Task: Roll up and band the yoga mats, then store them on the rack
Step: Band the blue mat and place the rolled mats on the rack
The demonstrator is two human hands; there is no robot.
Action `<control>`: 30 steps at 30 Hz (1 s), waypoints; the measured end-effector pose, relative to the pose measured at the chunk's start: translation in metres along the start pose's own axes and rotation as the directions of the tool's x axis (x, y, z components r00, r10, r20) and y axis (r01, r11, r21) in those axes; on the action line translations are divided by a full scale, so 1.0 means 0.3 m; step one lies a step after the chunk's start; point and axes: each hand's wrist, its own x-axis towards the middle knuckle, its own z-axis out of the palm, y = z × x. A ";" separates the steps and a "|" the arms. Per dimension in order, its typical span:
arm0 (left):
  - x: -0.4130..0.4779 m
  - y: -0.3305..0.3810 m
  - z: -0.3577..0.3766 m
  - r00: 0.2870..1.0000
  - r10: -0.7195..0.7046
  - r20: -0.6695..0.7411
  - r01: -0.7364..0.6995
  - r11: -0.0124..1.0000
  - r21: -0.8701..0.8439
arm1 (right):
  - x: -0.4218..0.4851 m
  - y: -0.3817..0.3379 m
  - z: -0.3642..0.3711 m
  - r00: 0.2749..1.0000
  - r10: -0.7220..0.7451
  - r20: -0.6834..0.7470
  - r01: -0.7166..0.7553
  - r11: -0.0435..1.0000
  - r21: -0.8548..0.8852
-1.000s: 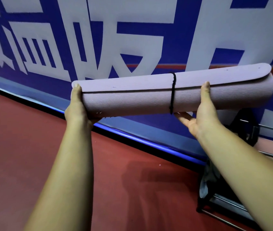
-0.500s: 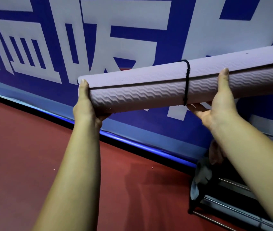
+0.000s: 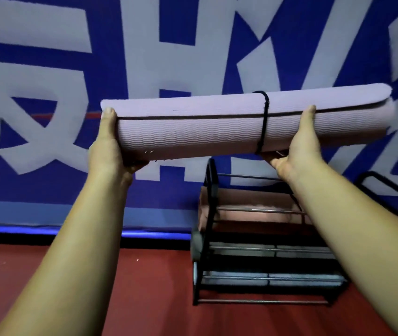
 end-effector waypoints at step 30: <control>-0.104 -0.414 0.384 0.983 0.160 0.092 -0.185 0.834 0.519 | 0.361 -0.091 -0.506 0.961 0.083 -0.265 -0.108 0.991 -0.080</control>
